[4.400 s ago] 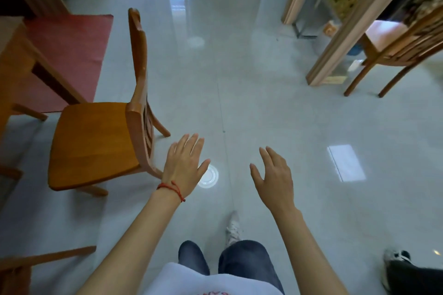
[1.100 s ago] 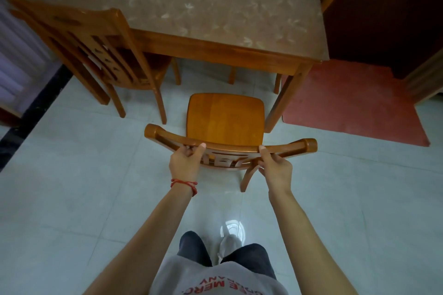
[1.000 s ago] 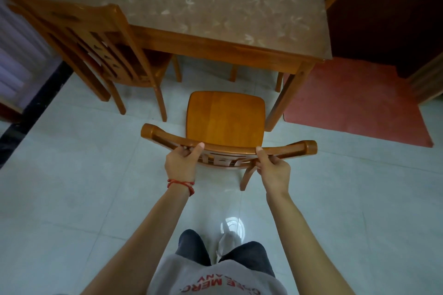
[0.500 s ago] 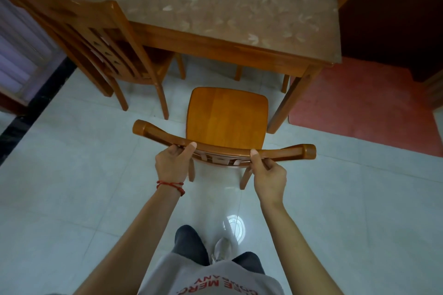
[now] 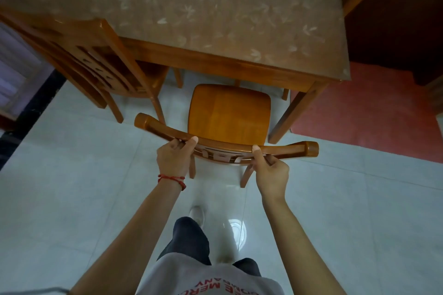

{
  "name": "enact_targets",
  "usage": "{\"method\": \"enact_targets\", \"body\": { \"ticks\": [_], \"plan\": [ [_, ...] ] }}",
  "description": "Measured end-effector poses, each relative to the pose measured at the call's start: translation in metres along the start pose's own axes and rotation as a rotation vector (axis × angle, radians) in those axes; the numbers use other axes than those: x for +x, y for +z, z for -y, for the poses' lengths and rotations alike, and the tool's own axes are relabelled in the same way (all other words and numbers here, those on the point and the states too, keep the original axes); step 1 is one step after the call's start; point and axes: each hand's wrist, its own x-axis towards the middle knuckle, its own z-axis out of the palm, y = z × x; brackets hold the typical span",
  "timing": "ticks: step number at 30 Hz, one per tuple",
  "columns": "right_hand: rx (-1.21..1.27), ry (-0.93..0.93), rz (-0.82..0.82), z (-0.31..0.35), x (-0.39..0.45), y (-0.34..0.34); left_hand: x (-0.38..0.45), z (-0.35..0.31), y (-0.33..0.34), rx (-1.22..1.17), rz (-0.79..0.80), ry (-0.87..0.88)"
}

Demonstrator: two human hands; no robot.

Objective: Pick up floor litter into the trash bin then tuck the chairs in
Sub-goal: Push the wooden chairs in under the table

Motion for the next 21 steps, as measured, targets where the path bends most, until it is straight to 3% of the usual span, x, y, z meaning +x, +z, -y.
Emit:
{"method": "enact_targets", "body": {
  "ticks": [21],
  "plan": [
    [0.015,0.059,-0.094,0.086,0.143,0.082,0.163,-0.080,0.073,-0.069,0.113,-0.016]
  ]
}}
